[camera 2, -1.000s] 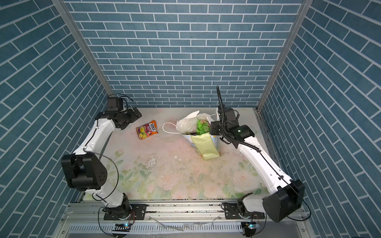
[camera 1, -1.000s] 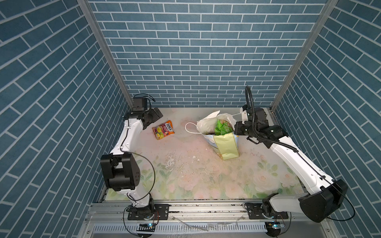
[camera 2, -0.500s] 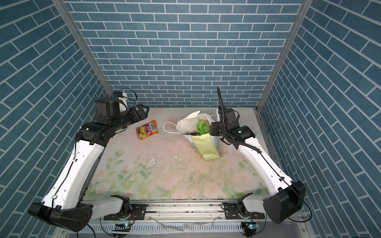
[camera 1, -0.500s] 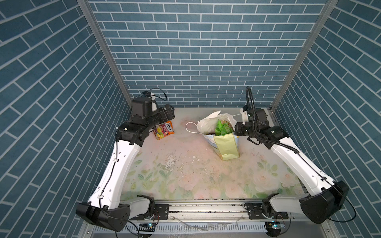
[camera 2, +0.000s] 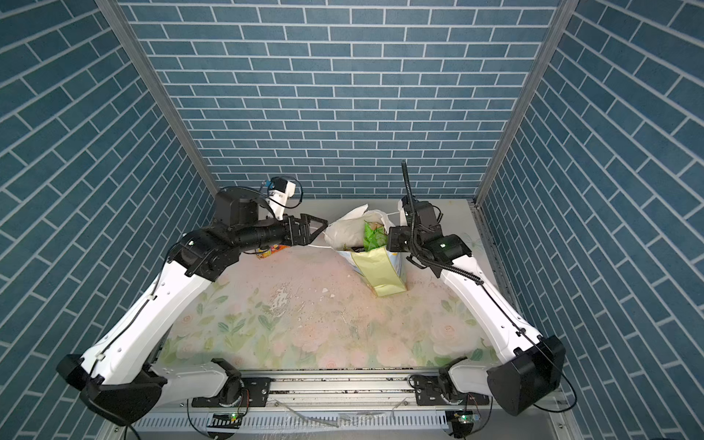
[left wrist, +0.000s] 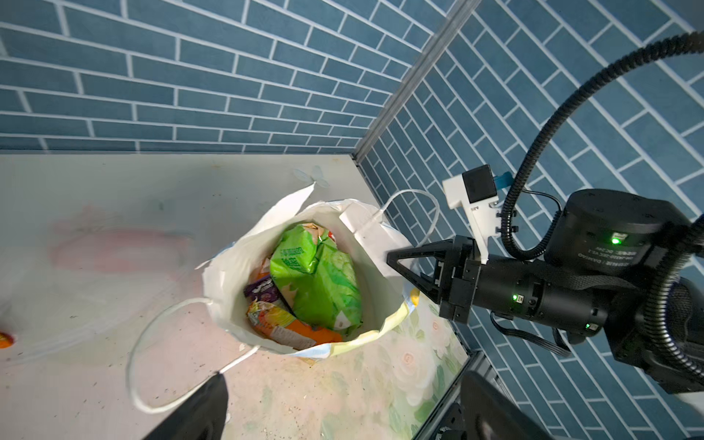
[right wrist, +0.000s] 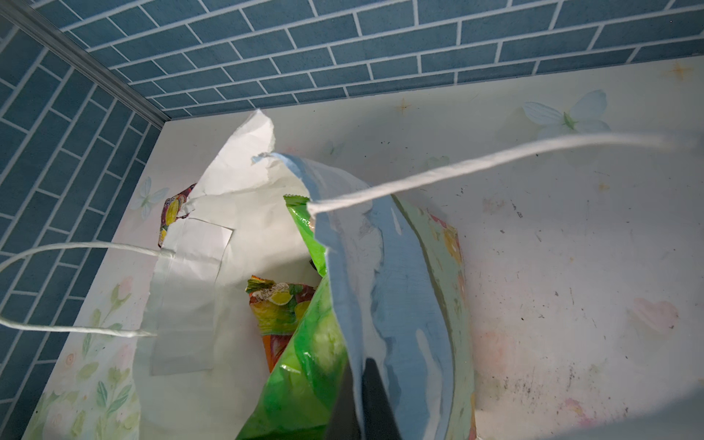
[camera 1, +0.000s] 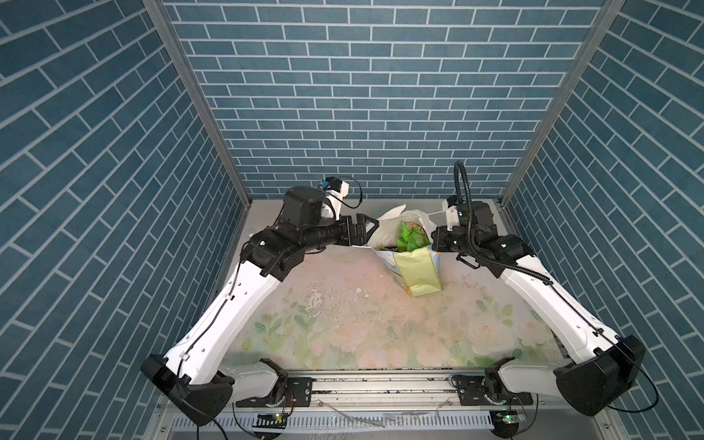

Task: Take the snacks out of the paper bag
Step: Pick up the snack from the paper bag.

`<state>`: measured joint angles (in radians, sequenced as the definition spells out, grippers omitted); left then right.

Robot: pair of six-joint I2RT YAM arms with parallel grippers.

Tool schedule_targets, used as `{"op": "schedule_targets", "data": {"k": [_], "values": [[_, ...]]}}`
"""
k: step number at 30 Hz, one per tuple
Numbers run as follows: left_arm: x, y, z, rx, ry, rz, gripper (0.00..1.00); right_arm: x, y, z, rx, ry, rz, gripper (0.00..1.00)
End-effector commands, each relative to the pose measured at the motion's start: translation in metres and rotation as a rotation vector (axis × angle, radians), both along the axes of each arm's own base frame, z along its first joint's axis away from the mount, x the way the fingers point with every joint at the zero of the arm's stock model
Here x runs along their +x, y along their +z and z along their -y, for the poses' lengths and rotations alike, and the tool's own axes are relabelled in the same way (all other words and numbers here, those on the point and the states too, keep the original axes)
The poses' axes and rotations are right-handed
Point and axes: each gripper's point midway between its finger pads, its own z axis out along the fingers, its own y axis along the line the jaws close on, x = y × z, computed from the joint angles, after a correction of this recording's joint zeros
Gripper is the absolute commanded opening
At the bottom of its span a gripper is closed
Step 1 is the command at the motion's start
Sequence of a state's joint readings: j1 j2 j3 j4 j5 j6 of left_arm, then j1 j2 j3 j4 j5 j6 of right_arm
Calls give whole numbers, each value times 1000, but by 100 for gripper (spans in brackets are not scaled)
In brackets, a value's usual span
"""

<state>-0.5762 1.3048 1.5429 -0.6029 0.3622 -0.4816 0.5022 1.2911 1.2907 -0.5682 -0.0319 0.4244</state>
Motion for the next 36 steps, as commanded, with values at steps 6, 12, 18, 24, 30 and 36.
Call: {"op": "schedule_targets", "data": {"k": [6,12,18,24,30,36], "values": [[10,-22,38,28,-73,-35,89,-3,34,-7,112,13,88,0],[21,-31,43,41,-56,-38,85,-5,35,-8,128,14,88,0],[27,-37,52,30,-57,-45,74,-6,33,-8,153,4,90,0],[32,-51,67,46,-75,-64,69,-6,32,-8,160,-2,87,0],[41,-68,79,63,-75,-89,65,-8,34,-7,168,-5,91,0],[53,-89,89,96,-63,-133,62,-9,33,-7,171,-6,89,0]]}}
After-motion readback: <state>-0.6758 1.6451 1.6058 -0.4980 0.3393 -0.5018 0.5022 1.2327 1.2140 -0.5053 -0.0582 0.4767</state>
